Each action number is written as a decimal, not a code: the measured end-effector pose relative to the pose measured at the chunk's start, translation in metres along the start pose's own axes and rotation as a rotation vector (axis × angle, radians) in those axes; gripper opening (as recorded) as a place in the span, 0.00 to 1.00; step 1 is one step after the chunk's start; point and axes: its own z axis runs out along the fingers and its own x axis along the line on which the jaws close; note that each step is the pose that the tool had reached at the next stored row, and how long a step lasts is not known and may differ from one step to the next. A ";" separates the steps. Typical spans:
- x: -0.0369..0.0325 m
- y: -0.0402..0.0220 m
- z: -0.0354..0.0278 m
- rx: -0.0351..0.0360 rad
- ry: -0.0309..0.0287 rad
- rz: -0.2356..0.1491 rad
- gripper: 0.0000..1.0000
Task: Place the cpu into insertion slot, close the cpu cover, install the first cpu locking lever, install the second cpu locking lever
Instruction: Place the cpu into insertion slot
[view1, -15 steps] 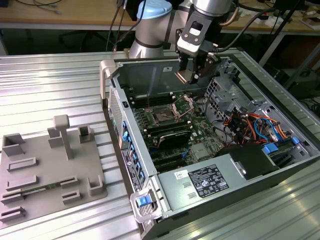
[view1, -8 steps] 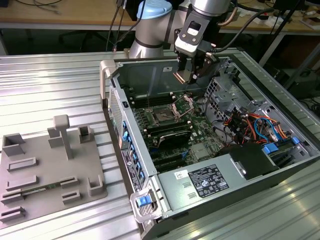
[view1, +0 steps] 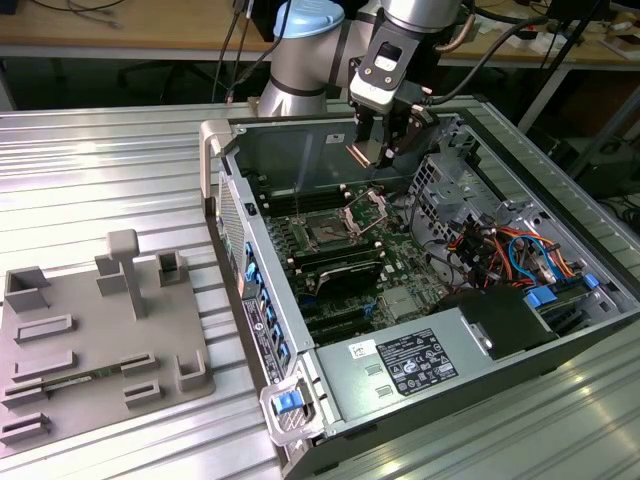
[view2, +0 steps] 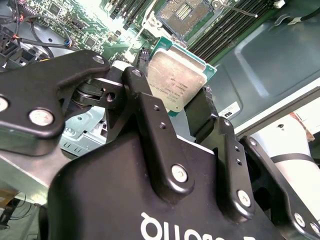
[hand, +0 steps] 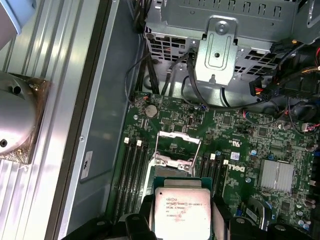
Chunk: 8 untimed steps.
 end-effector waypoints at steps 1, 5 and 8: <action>0.0000 -0.0001 0.0006 0.0004 -0.0003 0.006 0.55; 0.0001 -0.0011 0.0035 0.0004 -0.0043 0.056 0.55; 0.0003 -0.0023 0.0070 -0.0001 -0.0059 0.075 0.55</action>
